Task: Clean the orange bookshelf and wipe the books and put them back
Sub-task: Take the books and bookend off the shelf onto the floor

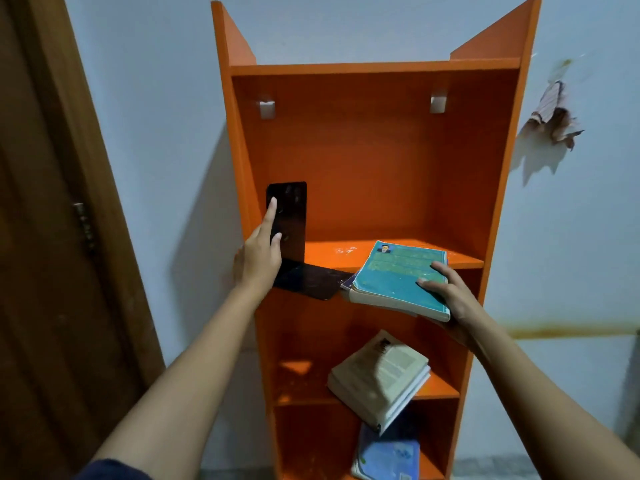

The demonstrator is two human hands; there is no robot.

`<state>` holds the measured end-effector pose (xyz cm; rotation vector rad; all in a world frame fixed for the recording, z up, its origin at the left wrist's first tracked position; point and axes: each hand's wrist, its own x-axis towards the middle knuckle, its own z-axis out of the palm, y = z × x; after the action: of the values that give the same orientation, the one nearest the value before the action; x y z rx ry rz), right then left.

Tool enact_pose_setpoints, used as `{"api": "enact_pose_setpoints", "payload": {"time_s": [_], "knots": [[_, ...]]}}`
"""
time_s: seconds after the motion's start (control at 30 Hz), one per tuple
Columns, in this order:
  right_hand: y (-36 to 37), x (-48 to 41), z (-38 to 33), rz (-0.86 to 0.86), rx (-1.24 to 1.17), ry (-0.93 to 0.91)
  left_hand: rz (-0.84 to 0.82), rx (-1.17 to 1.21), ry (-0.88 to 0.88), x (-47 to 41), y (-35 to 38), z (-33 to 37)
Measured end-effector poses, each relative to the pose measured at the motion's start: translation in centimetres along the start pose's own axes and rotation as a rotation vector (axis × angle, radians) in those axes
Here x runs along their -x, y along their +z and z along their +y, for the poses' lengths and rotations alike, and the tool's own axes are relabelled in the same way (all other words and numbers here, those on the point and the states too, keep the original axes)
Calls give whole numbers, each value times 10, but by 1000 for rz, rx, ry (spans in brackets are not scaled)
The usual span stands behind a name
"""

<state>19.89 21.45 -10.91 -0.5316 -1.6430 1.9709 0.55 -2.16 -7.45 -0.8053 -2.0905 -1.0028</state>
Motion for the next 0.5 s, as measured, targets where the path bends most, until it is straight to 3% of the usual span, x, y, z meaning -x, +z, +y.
{"api": "enact_pose_setpoints", "payload": {"time_s": [0.23,0.5], "knots": [[22,81,33,-98,-36,-56,12,-32,55,78,-69,-21],[101,101,138,-375,183,146,38,41,-402,200,-130,-93]]}}
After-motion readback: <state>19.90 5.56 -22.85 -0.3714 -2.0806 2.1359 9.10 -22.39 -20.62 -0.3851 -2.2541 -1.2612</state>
